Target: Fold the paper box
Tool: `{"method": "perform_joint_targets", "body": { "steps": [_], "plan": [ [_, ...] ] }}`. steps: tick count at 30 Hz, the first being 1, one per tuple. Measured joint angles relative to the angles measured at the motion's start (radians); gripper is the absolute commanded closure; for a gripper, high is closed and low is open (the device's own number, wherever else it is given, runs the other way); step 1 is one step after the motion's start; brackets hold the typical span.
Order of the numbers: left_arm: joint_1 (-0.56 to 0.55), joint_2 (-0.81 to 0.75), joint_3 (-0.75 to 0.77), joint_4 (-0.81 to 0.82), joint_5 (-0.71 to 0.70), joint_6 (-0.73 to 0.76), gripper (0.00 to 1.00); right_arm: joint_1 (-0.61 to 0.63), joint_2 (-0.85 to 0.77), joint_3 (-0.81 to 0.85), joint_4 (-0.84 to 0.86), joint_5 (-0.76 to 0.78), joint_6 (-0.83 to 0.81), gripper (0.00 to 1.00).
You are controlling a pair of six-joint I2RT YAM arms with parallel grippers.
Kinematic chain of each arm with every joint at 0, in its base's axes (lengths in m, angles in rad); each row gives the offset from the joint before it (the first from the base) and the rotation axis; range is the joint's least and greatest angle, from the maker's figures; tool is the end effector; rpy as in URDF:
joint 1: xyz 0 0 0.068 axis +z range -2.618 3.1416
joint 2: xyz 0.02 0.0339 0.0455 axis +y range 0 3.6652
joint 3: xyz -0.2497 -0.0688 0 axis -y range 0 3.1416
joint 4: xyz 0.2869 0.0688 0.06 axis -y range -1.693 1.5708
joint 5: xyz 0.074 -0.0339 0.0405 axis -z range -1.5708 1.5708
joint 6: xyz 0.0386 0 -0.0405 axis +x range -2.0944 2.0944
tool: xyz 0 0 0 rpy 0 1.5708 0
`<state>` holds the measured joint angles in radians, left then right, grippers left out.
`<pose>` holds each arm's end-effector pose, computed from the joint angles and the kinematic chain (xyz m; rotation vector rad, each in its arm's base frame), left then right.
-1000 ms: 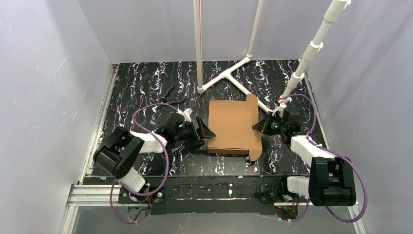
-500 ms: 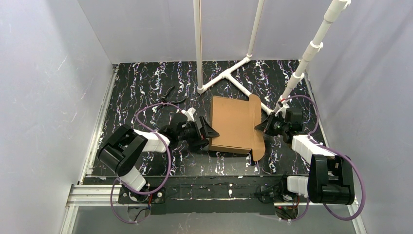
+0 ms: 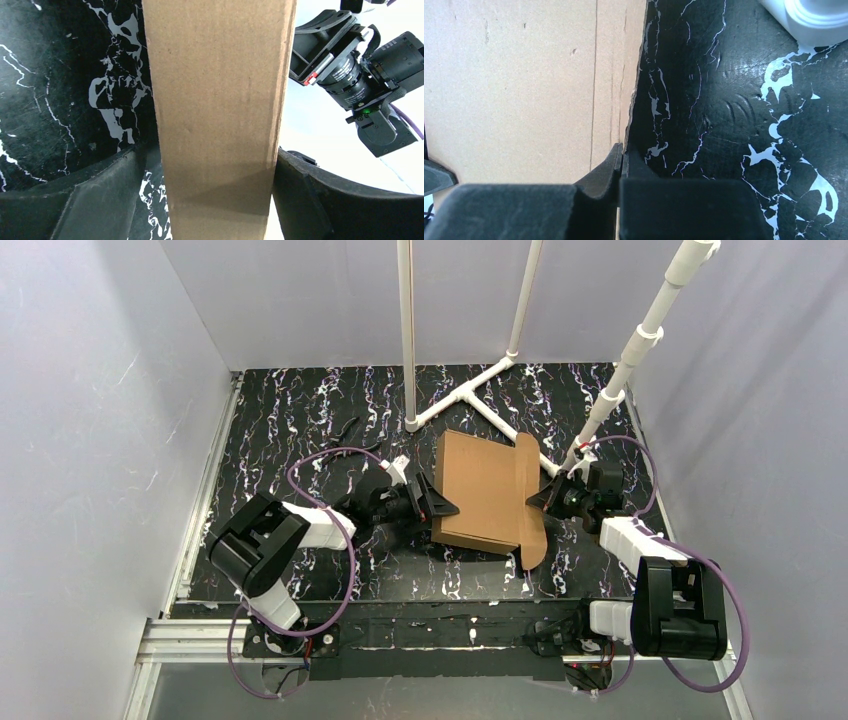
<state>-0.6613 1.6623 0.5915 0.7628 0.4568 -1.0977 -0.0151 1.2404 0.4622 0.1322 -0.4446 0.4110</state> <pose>0.2551 -0.2201 0.1062 -0.1095 2.1963 -1.5427 0.2726 0.0125 0.1255 0.2250 2.2237 0.7099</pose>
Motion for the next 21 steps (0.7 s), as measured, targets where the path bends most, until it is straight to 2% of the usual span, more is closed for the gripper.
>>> {"method": "perform_joint_targets", "body": {
  "steps": [4, 7, 11, 13, 14, 15, 21],
  "plan": [
    [-0.006, 0.010, 0.009, 0.021, 0.000, -0.024, 0.33, -0.003, -0.016, -0.006, 0.005, -0.004, -0.005, 0.87],
    [-0.011, 0.019, 0.016, 0.031, 0.000, -0.033, 0.49, -0.003, -0.055, -0.031, 0.021, -0.010, -0.016, 0.74],
    [-0.010, 0.018, 0.016, 0.053, 0.009, -0.040, 0.68, -0.006, -0.092, -0.047, 0.017, -0.023, -0.039, 0.43],
    [-0.010, 0.015, 0.015, 0.052, 0.015, -0.036, 0.78, -0.009, -0.104, -0.047, -0.005, -0.051, -0.064, 0.21],
    [-0.009, 0.011, 0.014, 0.052, 0.018, -0.032, 0.82, -0.009, -0.114, -0.047, -0.018, -0.071, -0.083, 0.15],
    [-0.006, 0.004, 0.010, 0.052, 0.022, -0.025, 0.84, -0.009, -0.123, -0.047, -0.028, -0.082, -0.093, 0.04],
    [0.066, -0.109, -0.064, 0.027, 0.068, 0.019, 0.97, -0.034, -0.205, -0.011, -0.127, -0.155, -0.208, 0.02]
  ]
}}
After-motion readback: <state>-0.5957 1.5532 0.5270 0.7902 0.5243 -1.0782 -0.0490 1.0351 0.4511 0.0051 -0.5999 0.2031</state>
